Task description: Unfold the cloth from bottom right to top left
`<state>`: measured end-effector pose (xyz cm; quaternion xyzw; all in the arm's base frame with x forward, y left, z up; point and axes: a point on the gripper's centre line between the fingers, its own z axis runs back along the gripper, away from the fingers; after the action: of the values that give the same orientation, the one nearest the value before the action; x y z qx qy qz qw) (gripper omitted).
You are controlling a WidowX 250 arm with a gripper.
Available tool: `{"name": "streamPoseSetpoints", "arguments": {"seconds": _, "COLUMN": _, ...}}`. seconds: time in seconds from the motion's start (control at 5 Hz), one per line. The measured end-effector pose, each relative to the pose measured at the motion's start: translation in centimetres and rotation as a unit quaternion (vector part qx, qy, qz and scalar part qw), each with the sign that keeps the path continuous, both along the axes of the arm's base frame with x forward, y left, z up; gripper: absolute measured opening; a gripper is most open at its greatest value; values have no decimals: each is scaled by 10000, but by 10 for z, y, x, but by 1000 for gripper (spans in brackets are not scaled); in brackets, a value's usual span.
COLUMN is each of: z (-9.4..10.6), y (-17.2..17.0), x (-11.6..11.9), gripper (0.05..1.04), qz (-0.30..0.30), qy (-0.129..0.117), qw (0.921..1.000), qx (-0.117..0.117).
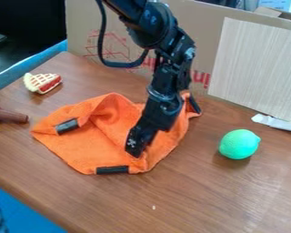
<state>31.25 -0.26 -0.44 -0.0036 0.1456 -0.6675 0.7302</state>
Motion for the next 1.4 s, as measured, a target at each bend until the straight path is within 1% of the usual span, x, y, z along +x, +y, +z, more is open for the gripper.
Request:
{"name": "streamPoseSetpoints", "arguments": {"seconds": 0.2, "z": 0, "y": 3, "x": 1, "gripper": 404, "qz": 59, "qy": -20, "qw": 10000, "qx": -48}}
{"name": "streamPoseSetpoints", "arguments": {"seconds": 0.4, "z": 0, "y": 6, "x": -1, "gripper": 194, "qz": 141, "qy": 24, "qw": 9997, "qx": -179}}
{"name": "streamPoseSetpoints", "arguments": {"seconds": 0.6, "z": 0, "y": 9, "x": -3, "gripper": 74, "qz": 206, "qy": 100, "qw": 9993, "qx": -300}}
{"name": "streamPoseSetpoints", "arguments": {"seconds": 0.8, "z": 2, "y": 11, "x": -6, "gripper": 51, "qz": 259, "qy": 185, "qw": 9984, "qx": -474}}
{"name": "streamPoseSetpoints", "arguments": {"seconds": 1.0, "z": 32, "y": 18, "x": 1, "gripper": 51, "qz": 407, "qy": -30, "qw": 9955, "qx": -857}}
{"name": "streamPoseSetpoints", "arguments": {"seconds": 1.2, "z": 67, "y": 31, "x": 10, "gripper": 51, "qz": 733, "qy": -284, "qw": 9877, "qx": -1352}}
{"name": "streamPoseSetpoints", "arguments": {"seconds": 1.4, "z": 97, "y": 52, "x": 22, "gripper": 51, "qz": 1157, "qy": -503, "qw": 9761, "qx": -1771}}
